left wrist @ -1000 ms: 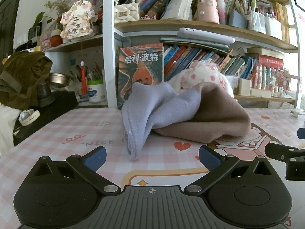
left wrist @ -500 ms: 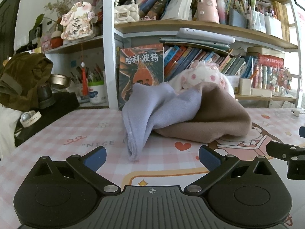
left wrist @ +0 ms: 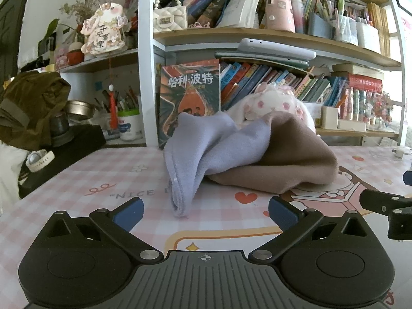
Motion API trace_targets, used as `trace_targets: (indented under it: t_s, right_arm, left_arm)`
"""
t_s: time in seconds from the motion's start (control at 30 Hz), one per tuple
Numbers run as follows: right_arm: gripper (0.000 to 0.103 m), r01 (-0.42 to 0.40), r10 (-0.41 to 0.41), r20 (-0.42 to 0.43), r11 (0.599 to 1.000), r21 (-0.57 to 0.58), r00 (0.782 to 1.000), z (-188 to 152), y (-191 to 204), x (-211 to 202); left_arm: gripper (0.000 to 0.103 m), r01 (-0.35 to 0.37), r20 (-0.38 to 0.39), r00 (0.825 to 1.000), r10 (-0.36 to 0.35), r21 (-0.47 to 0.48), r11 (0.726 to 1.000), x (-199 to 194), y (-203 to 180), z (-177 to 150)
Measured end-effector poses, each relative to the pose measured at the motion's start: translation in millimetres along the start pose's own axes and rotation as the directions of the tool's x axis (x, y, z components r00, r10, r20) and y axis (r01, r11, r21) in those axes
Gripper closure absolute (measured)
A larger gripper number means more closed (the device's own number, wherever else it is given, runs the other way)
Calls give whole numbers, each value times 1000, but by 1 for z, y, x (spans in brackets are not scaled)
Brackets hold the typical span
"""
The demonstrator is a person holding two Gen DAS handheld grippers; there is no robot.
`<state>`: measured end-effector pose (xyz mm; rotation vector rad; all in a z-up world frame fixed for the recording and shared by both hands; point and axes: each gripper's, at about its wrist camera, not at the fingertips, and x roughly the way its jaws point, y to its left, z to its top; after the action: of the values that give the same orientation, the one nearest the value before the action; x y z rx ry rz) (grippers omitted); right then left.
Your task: Fold clothes
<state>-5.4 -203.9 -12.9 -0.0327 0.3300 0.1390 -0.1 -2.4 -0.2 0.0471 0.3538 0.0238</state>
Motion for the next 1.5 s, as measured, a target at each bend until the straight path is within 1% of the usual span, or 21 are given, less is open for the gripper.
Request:
trace_targets:
  t_s: [0.2, 0.3, 0.37, 0.53, 0.63, 0.77, 0.83, 1.03, 1.17, 1.37, 1.5]
  right_arm:
    - [0, 22, -22, 5, 1000, 2, 1000, 1, 0, -1]
    - [0, 17, -17, 6, 1000, 2, 1000, 1, 0, -1]
    - [0, 4, -4, 1, 1000, 3, 1000, 1, -1, 0]
    - [0, -3, 3, -18, 1000, 13, 1000, 1, -2, 3]
    - [0, 0, 1, -33, 1000, 18, 999, 1, -3, 6]
    - [0, -6, 6, -49, 1000, 11, 999, 1, -1, 9]
    - [0, -4, 4, -42, 1000, 8, 999, 1, -1, 7]
    - [0, -1, 1, -26, 1000, 3, 1000, 1, 0, 5]
    - [0, -13, 13, -30, 1000, 3, 999, 1, -1, 5]
    - [0, -20, 20, -34, 1000, -2, 999, 1, 1, 6]
    - [0, -25, 24, -36, 1000, -5, 999, 1, 1, 6]
  left_arm:
    - [0, 2, 0, 1000, -2, 1, 1000, 0, 0, 0]
    - [0, 11, 3, 1000, -11, 5, 1000, -1, 0, 0]
    - [0, 40, 10, 999, -40, -1, 999, -2, 1, 0]
    - [0, 47, 22, 999, -46, -34, 998, -4, 6, 0]
    - [0, 48, 29, 999, -47, -30, 998, -5, 5, 0]
    - [0, 53, 24, 998, -53, -6, 999, -4, 2, 0]
    - [0, 59, 21, 998, -59, 1, 998, -4, 1, 0]
    - [0, 91, 13, 996, -91, -12, 996, -1, 3, 1]
    - [0, 89, -3, 996, -89, 3, 996, 1, 1, 1]
    - [0, 103, -13, 995, -103, -13, 995, 3, 3, 1]
    - [0, 109, -19, 994, -109, -3, 994, 3, 2, 1]
